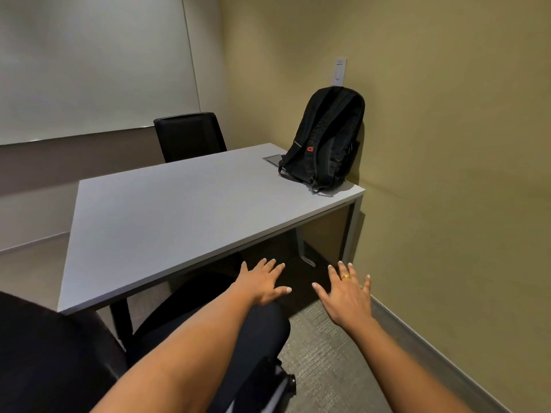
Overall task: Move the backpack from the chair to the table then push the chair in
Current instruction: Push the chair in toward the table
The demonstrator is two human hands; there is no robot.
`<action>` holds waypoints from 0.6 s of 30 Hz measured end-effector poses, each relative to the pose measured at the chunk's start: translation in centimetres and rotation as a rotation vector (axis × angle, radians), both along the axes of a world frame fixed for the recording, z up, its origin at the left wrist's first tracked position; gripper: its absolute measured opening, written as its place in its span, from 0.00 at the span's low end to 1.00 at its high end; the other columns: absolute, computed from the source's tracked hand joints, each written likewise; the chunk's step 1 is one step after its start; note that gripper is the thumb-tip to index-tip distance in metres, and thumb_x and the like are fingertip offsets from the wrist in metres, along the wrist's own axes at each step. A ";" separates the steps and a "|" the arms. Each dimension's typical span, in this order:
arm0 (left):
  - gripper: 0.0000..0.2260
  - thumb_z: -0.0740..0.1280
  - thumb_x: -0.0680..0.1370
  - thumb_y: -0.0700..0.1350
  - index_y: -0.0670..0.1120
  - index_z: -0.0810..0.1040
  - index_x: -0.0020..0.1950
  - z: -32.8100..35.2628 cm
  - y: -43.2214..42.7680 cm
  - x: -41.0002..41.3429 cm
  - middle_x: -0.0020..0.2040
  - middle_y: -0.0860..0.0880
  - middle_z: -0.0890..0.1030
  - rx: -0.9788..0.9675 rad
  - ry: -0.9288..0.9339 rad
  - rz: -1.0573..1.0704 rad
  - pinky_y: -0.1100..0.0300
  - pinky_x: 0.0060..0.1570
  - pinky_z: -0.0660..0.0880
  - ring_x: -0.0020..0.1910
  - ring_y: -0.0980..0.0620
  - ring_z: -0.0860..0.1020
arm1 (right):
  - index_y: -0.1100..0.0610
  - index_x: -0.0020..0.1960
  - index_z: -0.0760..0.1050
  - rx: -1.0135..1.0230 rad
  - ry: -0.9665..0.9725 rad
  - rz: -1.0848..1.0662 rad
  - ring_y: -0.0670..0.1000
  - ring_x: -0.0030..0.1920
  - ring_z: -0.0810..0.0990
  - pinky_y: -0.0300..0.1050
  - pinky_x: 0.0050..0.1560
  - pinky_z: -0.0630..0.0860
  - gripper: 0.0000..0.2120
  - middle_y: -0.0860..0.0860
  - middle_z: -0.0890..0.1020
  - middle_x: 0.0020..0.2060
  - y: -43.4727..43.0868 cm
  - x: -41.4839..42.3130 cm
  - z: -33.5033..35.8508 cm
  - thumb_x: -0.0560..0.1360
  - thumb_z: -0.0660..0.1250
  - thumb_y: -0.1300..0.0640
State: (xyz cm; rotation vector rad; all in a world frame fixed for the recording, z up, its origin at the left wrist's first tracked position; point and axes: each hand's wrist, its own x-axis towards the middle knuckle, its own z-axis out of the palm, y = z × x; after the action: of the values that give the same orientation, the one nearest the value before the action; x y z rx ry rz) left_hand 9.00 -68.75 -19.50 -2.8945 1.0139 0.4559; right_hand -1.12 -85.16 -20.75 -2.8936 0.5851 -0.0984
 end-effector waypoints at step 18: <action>0.32 0.47 0.78 0.64 0.47 0.53 0.76 6.0 19.9 -12.5 0.77 0.46 0.55 0.004 -0.387 0.053 0.42 0.72 0.46 0.76 0.48 0.49 | 0.52 0.74 0.53 0.071 -0.100 0.057 0.52 0.75 0.45 0.61 0.70 0.43 0.31 0.53 0.53 0.75 22.0 -11.2 3.2 0.77 0.47 0.36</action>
State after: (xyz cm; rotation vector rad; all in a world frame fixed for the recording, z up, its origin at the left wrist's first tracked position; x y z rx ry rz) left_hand -3.50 -48.87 -13.48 -2.8465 0.8729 -0.1014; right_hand -12.35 -63.12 -17.50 -2.8142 0.4787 -0.2092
